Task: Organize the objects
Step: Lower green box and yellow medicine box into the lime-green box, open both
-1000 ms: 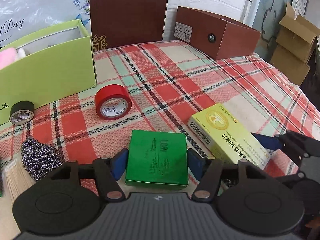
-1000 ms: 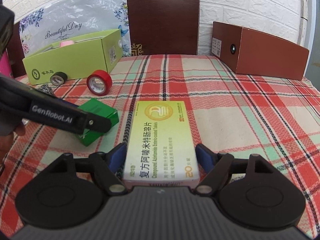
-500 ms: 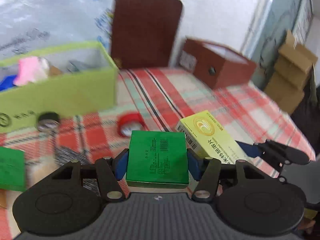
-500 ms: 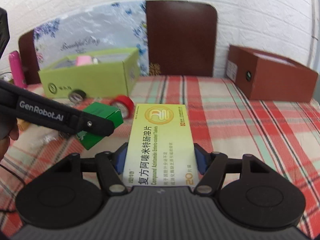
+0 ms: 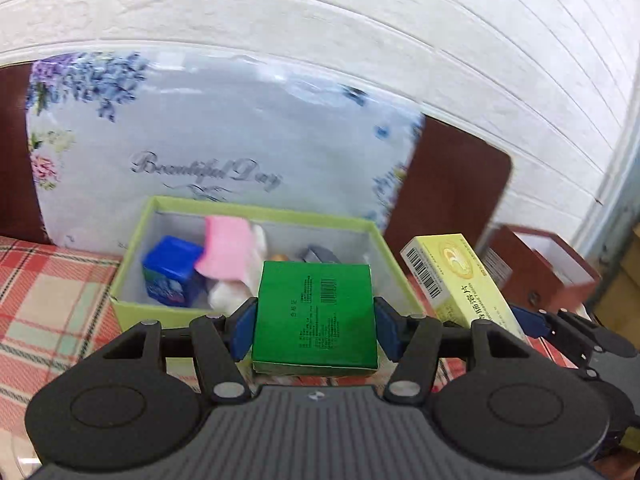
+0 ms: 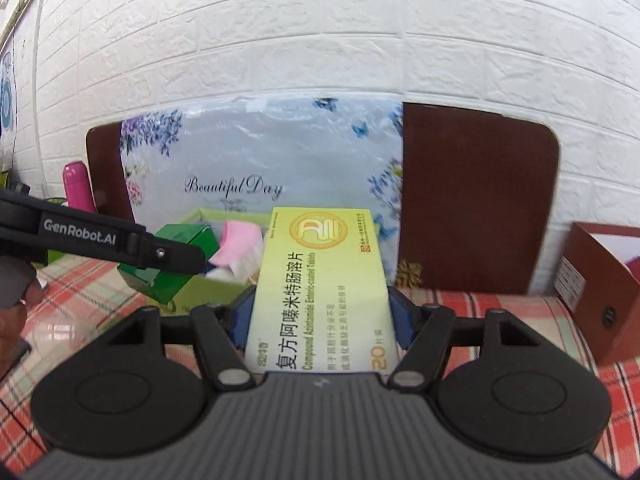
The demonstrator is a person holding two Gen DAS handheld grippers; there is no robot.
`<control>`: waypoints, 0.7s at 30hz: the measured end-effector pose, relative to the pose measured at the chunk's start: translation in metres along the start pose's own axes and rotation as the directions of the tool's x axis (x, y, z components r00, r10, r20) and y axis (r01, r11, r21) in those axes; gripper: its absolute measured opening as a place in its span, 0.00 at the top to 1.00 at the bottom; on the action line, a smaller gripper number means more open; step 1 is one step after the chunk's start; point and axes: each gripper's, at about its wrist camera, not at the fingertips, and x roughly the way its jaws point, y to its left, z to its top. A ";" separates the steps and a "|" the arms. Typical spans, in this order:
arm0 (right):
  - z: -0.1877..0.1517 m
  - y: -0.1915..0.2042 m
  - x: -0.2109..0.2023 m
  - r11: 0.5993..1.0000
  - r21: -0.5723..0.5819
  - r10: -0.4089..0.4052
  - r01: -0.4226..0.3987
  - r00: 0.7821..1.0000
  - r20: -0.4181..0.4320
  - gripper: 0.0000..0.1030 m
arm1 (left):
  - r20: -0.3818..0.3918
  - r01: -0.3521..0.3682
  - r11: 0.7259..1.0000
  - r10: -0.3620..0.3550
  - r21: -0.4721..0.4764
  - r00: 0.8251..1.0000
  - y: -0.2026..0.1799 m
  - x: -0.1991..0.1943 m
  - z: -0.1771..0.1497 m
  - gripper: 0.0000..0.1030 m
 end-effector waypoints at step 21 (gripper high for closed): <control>0.002 0.022 0.161 0.998 -0.057 -0.049 0.042 0.990 -0.130 0.20 | -0.056 -0.169 0.985 0.171 0.044 0.984 0.033 0.106 0.021 0.26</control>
